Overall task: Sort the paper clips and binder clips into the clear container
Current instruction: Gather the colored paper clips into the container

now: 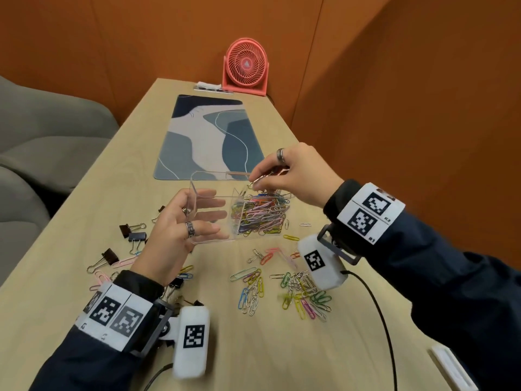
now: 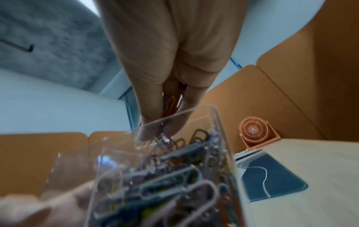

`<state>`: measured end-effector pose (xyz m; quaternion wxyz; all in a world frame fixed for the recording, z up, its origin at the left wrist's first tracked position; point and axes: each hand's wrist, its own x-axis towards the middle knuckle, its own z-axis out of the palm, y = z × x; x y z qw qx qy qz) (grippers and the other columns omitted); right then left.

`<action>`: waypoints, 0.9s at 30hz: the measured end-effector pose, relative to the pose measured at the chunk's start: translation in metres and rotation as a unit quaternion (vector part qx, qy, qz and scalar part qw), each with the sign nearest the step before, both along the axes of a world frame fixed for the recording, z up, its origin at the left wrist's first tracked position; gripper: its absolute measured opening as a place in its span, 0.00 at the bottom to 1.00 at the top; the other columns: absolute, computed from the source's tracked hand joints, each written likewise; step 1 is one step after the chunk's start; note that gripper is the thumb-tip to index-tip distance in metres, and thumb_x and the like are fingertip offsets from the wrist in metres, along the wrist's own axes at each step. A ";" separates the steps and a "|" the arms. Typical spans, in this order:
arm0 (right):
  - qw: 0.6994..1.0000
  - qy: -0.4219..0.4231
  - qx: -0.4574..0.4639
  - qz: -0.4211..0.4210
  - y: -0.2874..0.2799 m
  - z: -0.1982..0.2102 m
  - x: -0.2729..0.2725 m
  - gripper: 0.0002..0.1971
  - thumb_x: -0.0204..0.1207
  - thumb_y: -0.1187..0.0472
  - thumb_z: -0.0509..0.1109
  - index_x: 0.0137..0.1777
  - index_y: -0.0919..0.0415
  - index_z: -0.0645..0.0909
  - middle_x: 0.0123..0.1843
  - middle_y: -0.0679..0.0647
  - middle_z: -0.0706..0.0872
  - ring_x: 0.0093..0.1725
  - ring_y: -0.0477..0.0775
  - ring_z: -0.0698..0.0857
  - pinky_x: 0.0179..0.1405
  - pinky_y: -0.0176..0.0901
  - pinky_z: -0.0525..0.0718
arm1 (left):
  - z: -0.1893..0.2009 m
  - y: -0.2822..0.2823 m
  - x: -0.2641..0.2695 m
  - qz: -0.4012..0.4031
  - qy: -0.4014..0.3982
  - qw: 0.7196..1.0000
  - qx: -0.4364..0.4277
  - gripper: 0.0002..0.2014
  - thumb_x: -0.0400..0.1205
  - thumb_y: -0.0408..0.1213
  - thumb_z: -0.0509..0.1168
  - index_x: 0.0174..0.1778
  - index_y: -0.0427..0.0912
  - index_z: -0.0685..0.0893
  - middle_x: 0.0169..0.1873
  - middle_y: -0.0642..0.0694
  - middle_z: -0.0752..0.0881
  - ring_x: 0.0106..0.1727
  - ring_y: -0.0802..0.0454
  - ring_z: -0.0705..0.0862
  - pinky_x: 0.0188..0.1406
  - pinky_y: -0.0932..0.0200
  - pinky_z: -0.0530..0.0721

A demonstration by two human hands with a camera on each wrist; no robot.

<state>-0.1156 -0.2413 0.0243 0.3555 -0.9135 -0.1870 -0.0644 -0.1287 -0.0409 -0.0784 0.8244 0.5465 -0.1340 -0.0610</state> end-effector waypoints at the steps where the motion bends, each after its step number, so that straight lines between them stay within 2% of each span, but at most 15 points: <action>1: 1.000 -0.004 -0.011 0.002 0.002 -0.002 -0.001 0.05 0.67 0.65 0.78 0.43 0.59 0.89 0.33 0.42 0.85 0.30 0.30 0.82 0.35 0.20 0.78 | 0.001 0.000 0.000 0.000 -0.001 1.000 -0.001 0.25 0.59 0.23 0.66 0.53 0.39 0.80 0.47 0.44 0.88 0.54 0.42 0.86 0.40 0.49 0.89; 4: 1.000 -0.002 -0.019 0.012 0.002 -0.007 -0.005 0.10 0.66 0.65 0.79 0.48 0.59 0.89 0.36 0.44 0.86 0.34 0.30 0.83 0.37 0.19 0.79 | 0.001 0.000 0.000 -0.004 -0.003 1.000 0.001 0.28 0.54 0.25 0.70 0.53 0.38 0.79 0.47 0.44 0.88 0.53 0.42 0.86 0.40 0.50 0.89; 7: 1.000 0.007 -0.005 0.010 -0.001 -0.005 -0.006 0.11 0.67 0.65 0.79 0.49 0.57 0.87 0.39 0.44 0.88 0.38 0.39 0.87 0.41 0.25 0.84 | 0.002 -0.002 0.000 -0.004 -0.002 1.000 0.001 0.27 0.56 0.24 0.69 0.53 0.38 0.79 0.48 0.43 0.87 0.54 0.42 0.86 0.40 0.50 0.89; 9: 1.000 0.005 0.023 0.000 -0.005 -0.003 -0.007 0.07 0.68 0.64 0.78 0.46 0.56 0.87 0.33 0.37 0.87 0.34 0.40 0.87 0.38 0.27 0.84 | 0.002 -0.001 0.000 -0.001 -0.002 1.000 -0.004 0.25 0.59 0.23 0.67 0.53 0.39 0.79 0.49 0.42 0.87 0.54 0.41 0.86 0.40 0.49 0.89; 11: 0.999 -0.019 0.038 -0.009 -0.009 -0.003 -0.008 0.04 0.70 0.62 0.76 0.44 0.56 0.86 0.32 0.38 0.86 0.32 0.37 0.85 0.37 0.26 0.82 | 0.002 0.000 -0.001 0.000 -0.004 1.000 -0.008 0.27 0.56 0.25 0.70 0.53 0.40 0.80 0.49 0.42 0.87 0.53 0.41 0.86 0.40 0.49 0.89; 13: 0.999 -0.045 -0.006 -0.018 -0.011 -0.003 -0.011 0.02 0.72 0.58 0.74 0.44 0.54 0.86 0.36 0.40 0.86 0.35 0.38 0.83 0.36 0.22 0.78 | 0.003 0.001 -0.001 0.003 -0.006 1.000 -0.007 0.29 0.53 0.29 0.72 0.53 0.40 0.80 0.49 0.43 0.88 0.53 0.42 0.87 0.41 0.49 0.89; 16: 0.996 -0.023 -0.084 -0.015 -0.013 -0.007 -0.014 0.10 0.76 0.50 0.69 0.48 0.55 0.88 0.43 0.45 0.88 0.40 0.40 0.82 0.37 0.23 0.75 | 0.004 0.002 -0.001 0.007 -0.005 1.000 -0.006 0.27 0.56 0.25 0.70 0.54 0.39 0.80 0.48 0.44 0.88 0.54 0.42 0.87 0.42 0.48 0.89; 18: 0.996 -0.001 -0.094 -0.004 -0.013 -0.010 -0.017 0.14 0.76 0.48 0.66 0.52 0.56 0.88 0.47 0.44 0.87 0.43 0.39 0.82 0.41 0.22 0.74 | 0.004 0.001 -0.002 0.009 -0.005 1.000 -0.003 0.27 0.56 0.25 0.70 0.53 0.39 0.79 0.48 0.44 0.88 0.53 0.42 0.87 0.41 0.49 0.89; 20: 0.997 -0.013 -0.077 -0.001 -0.014 -0.012 -0.018 0.14 0.77 0.49 0.66 0.52 0.56 0.88 0.48 0.43 0.87 0.44 0.36 0.81 0.42 0.20 0.73 | 0.004 0.001 -0.002 0.014 -0.004 1.000 -0.004 0.25 0.59 0.24 0.68 0.54 0.39 0.79 0.49 0.43 0.87 0.53 0.42 0.87 0.41 0.49 0.89; 23: 0.997 -0.062 -0.032 -0.039 -0.023 -0.014 -0.021 0.10 0.78 0.51 0.65 0.47 0.52 0.86 0.45 0.46 0.88 0.42 0.40 0.81 0.39 0.30 0.76 | 0.006 0.002 -0.002 0.025 -0.007 1.000 -0.009 0.24 0.61 0.24 0.66 0.54 0.41 0.80 0.50 0.42 0.86 0.54 0.43 0.87 0.41 0.50 0.90; 25: 0.999 -0.018 -0.014 -0.032 -0.033 -0.017 -0.027 0.11 0.80 0.53 0.63 0.43 0.53 0.84 0.38 0.46 0.85 0.35 0.39 0.80 0.37 0.33 0.78 | 0.007 0.004 -0.001 0.034 -0.008 0.999 -0.014 0.23 0.61 0.24 0.66 0.52 0.41 0.80 0.51 0.42 0.85 0.54 0.43 0.87 0.41 0.51 0.89; 27: 0.988 0.145 -0.039 0.022 -0.042 -0.024 -0.035 0.13 0.82 0.55 0.61 0.41 0.58 0.84 0.33 0.50 0.85 0.29 0.41 0.81 0.35 0.34 0.81 | 0.006 0.005 0.000 0.041 -0.006 0.999 -0.017 0.22 0.61 0.24 0.66 0.52 0.39 0.78 0.51 0.42 0.85 0.54 0.44 0.87 0.41 0.52 0.89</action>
